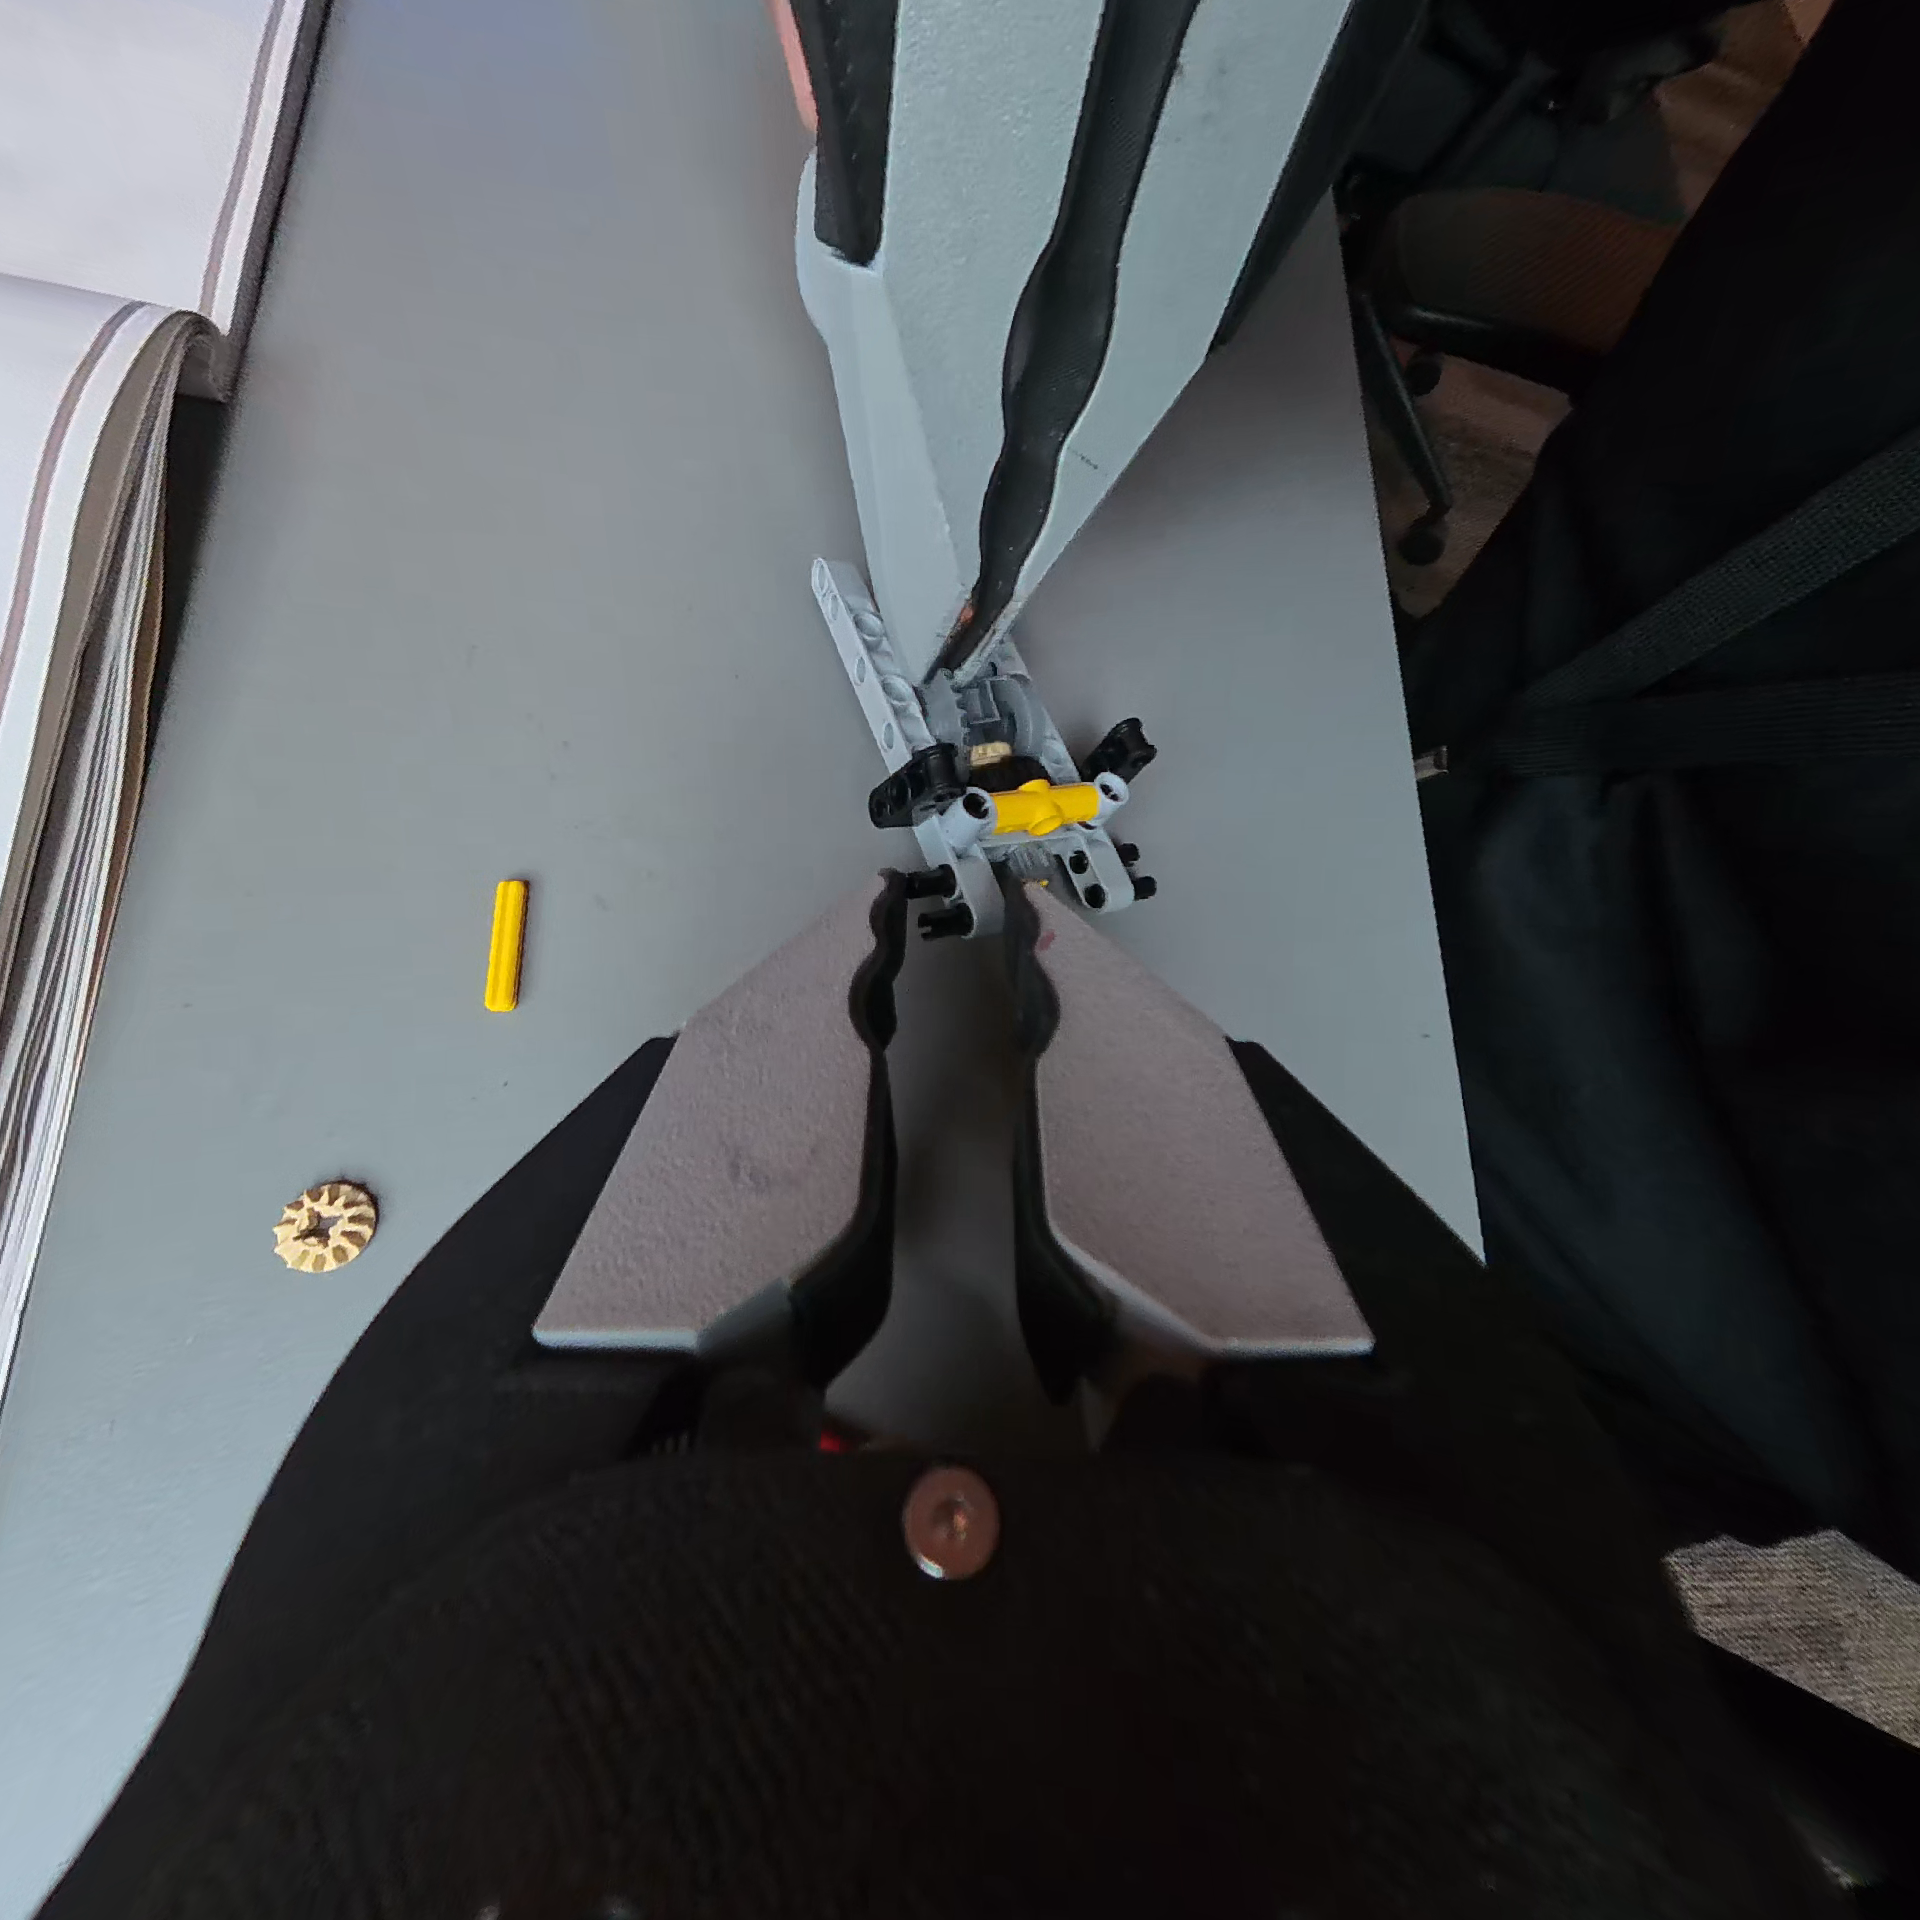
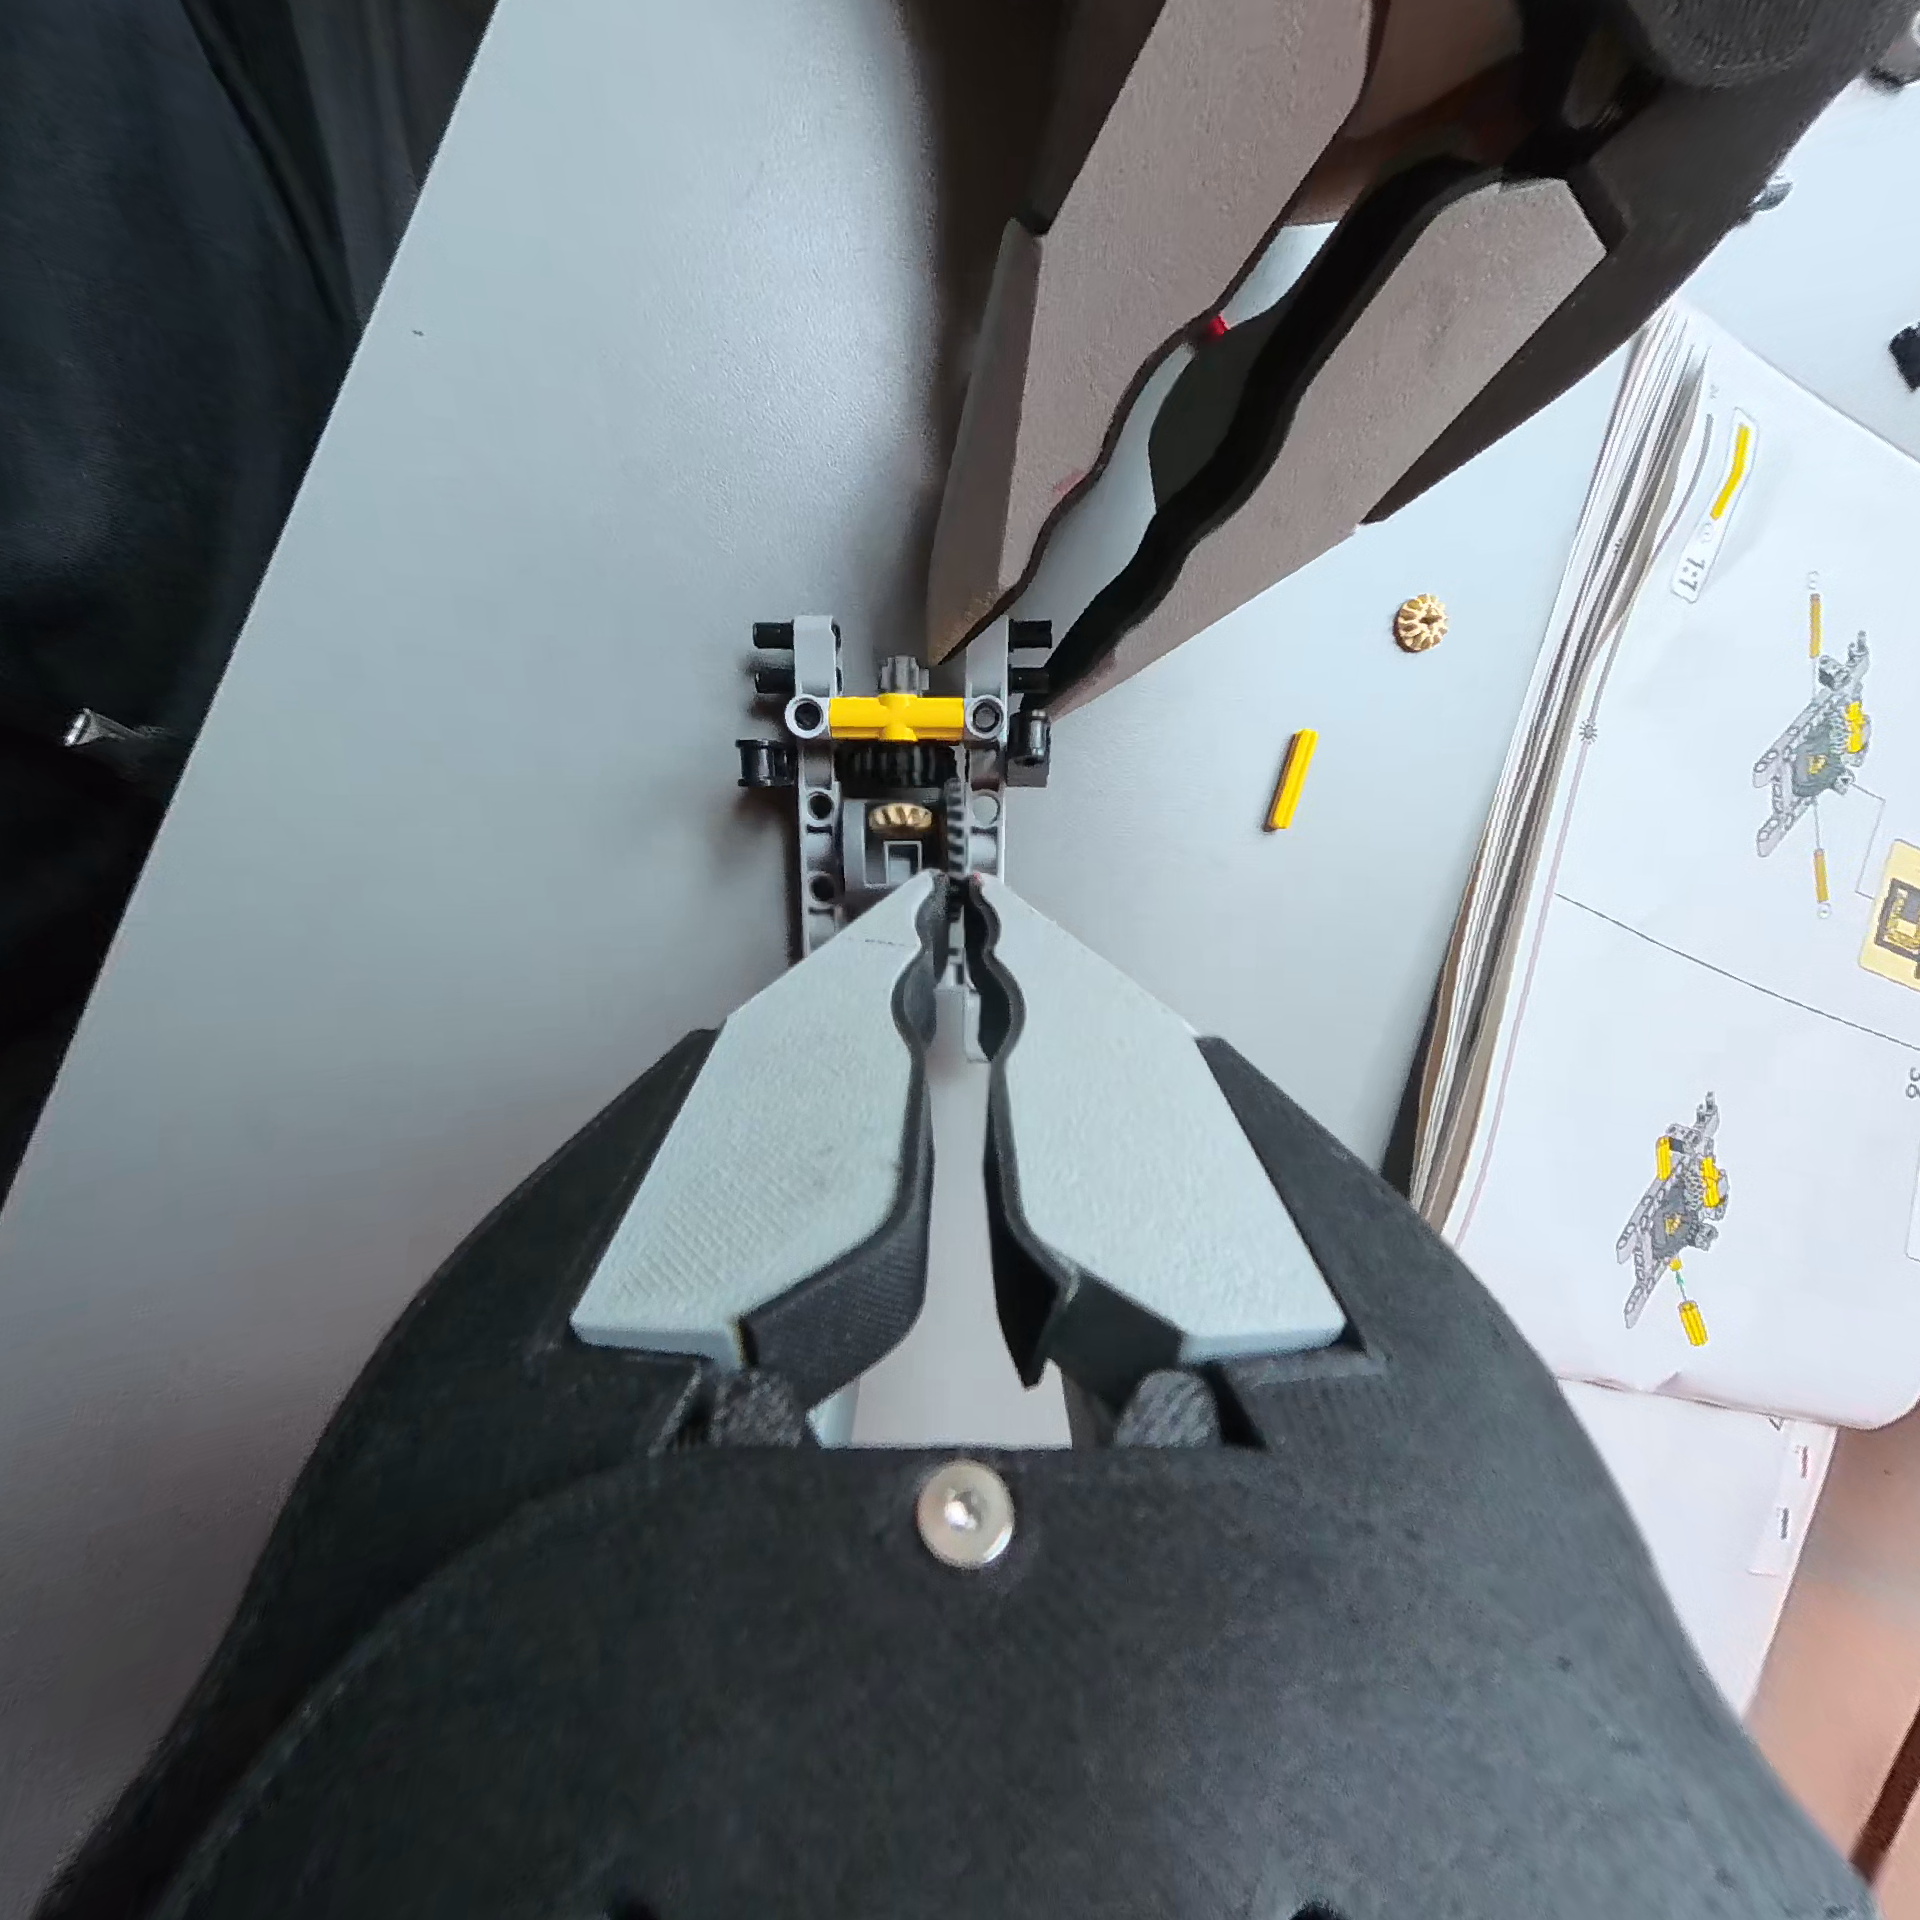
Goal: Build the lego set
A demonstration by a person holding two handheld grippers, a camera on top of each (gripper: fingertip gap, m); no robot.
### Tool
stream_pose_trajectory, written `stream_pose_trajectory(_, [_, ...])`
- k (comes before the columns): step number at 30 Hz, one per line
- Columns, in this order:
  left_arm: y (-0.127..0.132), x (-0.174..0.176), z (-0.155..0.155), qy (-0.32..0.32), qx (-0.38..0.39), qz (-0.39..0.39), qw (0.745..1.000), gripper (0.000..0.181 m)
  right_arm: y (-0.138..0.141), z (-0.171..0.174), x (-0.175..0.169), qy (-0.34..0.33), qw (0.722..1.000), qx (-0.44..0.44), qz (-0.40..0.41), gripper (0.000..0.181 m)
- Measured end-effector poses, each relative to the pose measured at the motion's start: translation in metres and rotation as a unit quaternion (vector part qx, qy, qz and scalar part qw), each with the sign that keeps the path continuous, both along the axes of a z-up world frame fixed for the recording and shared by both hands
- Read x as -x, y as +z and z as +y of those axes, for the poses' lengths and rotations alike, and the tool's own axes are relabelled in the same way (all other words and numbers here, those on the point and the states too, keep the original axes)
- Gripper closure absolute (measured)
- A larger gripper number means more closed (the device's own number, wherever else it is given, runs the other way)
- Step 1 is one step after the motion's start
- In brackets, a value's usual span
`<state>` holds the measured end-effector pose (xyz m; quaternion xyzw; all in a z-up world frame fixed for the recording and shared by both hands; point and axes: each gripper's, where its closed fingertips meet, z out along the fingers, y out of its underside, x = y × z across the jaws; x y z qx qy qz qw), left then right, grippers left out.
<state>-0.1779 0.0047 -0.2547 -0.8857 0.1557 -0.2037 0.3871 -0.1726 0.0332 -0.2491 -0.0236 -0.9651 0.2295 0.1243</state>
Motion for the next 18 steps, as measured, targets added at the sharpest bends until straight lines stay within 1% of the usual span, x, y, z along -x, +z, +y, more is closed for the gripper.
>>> stream_pose_trajectory(12, [-0.0015,-0.0024,-0.0023,-0.011,0.012,-0.014,1.0,0.165,0.0002,-0.0026,-0.0027,0.01,0.999,-0.011,0.03,0.181])
stream_pose_trajectory(18, [-0.0026,-0.0024,-0.0026,-0.012,0.017,-0.017,1.0,0.165,-0.0002,-0.001,-0.0023,0.011,0.999,-0.014,0.027,0.181])
